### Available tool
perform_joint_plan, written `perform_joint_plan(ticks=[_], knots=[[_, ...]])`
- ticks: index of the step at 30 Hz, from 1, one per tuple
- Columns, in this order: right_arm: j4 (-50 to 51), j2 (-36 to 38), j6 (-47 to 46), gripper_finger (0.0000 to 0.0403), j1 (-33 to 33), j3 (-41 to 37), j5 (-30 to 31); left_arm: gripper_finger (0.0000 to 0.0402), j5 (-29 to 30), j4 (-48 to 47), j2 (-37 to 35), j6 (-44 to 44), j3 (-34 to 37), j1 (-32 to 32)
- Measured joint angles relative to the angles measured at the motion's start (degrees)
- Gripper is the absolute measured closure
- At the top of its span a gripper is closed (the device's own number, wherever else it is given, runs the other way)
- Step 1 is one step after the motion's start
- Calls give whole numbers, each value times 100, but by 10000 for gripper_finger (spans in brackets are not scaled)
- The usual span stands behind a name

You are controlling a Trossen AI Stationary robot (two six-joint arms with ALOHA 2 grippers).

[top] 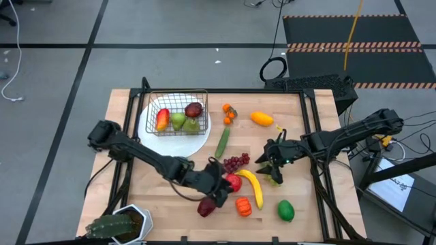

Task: Build produce basket
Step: Put the orange apple into the wired basket

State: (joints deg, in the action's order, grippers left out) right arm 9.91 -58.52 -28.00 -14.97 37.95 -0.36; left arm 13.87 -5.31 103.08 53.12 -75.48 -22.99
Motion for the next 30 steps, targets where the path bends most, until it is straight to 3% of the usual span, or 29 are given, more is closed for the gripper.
perform_joint_plan(ticks=[8,17,24,30], knots=[[-594,-2,60,183,1,-428,16,250,-529,134,658,0,0,124],[-1599,-378,-276,158,1,-942,24,250,-652,233,1076,-98,0,241],[-1732,-784,-4,158,0,-940,10,250,-1058,-497,844,-278,-3,369],[-2438,-1283,290,152,-1,-940,-139,250,-1087,-1516,505,-474,-2,495]])
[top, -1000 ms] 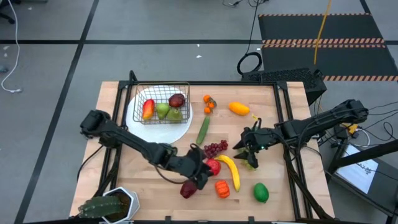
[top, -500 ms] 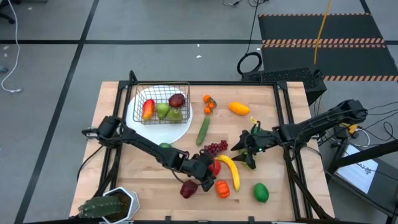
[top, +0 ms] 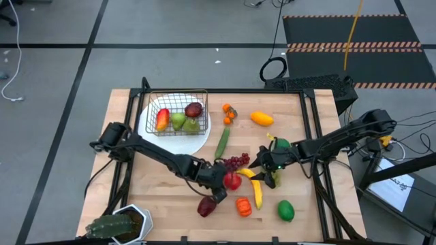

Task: Build produce basket
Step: Put the orange apple into the wired basket

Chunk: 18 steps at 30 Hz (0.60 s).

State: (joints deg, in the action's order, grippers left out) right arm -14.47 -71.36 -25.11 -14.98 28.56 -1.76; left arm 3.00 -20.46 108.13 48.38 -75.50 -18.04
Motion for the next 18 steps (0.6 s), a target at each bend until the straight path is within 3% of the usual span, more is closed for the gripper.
perform_joint_plan(ticks=[4,10,14,18], knots=[[-558,-369,-143,155,28,7,12,250,-46,-47,-129,-23,2,148],[-1099,-790,-384,167,104,4,-6,250,-840,1149,-169,-173,-3,213],[-1403,-1007,-578,180,284,4,-30,250,-561,1202,-115,-164,-2,190],[-1843,-1278,-272,196,548,8,-792,250,-397,1093,-115,-127,-2,194]])
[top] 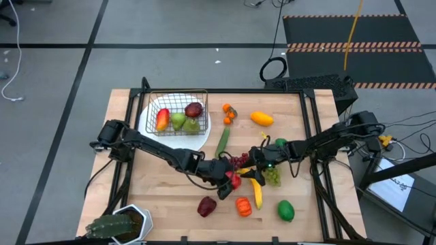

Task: Build produce basket
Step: Put the orange apple into the wired basket

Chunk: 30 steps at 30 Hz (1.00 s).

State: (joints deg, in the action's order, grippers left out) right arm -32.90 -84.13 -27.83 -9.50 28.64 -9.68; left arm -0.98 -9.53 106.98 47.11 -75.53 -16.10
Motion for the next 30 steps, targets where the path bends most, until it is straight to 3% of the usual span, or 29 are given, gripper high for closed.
perform_joint_plan(ticks=[3,9,19,24,30], knots=[[-121,-161,703,209,144,-2,-543,250,-4,-75,0,0,2,-18],[-121,-210,1352,226,491,-2,-591,250,0,-200,0,257,2,-99],[-198,-195,2305,232,1296,-4,-2131,250,-2,-35,0,964,2,-490],[-280,-195,2626,232,1564,-4,-2504,250,0,-36,0,1128,2,-636],[-504,-288,2904,232,1581,-4,-2525,250,4,-65,1,1172,2,-645]])
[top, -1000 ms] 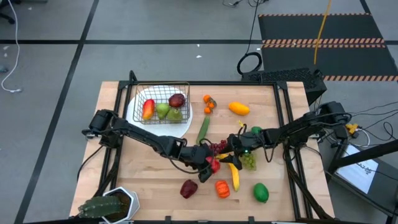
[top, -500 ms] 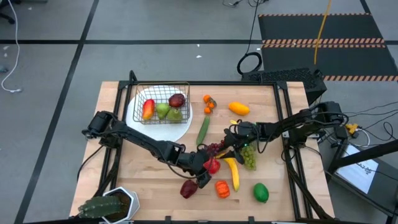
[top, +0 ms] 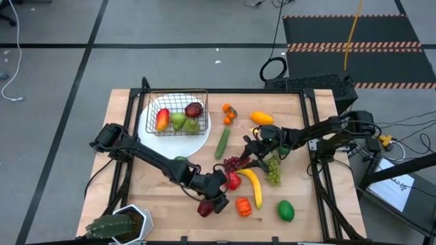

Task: Build produce basket
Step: Put the orange apple into the wired basket

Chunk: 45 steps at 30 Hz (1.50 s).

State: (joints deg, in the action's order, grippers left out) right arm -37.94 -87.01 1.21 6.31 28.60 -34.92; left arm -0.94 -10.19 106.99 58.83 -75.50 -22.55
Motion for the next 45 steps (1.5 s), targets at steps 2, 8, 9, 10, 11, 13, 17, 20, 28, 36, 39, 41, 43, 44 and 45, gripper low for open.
perform_joint_plan(ticks=[2,8,9,10,11,13,17,20,28,36,39,41,43,44,45], knots=[[-138,-116,-33,232,0,2,-131,250,6,19,-1,0,0,22],[-178,-588,3,232,-41,414,-186,250,3,12,-1,-49,0,110],[-181,-668,17,232,-39,489,-282,250,4,8,-1,-74,0,126],[-176,-739,16,232,-28,550,-389,250,3,8,-1,-87,0,138],[-174,-805,6,232,-6,603,-475,250,3,8,-1,-102,0,149],[-183,-916,12,232,7,653,-653,250,3,6,-1,-101,1,158],[-4,-1106,191,232,9,649,-909,250,-1,12,-1,-14,2,151],[6,-1229,259,232,7,649,-1057,250,-3,6,-1,7,2,140],[10,-1398,411,232,7,649,-1173,250,-1,1,-1,0,0,142],[3,-1398,463,249,-2,649,-1134,250,-1,-23,-1,-69,2,153],[3,-1398,520,266,-2,649,-1132,250,0,-23,-1,-134,2,158],[4,-1398,530,274,-2,649,-1111,250,0,-23,-1,-151,2,164],[2,-1398,529,280,-4,649,-994,250,-1,-23,0,-151,2,167],[3,-1398,533,281,-4,649,-990,250,-1,-23,-1,-153,2,169],[3,-1398,545,282,-4,649,-985,250,-1,-23,-1,-153,2,169]])
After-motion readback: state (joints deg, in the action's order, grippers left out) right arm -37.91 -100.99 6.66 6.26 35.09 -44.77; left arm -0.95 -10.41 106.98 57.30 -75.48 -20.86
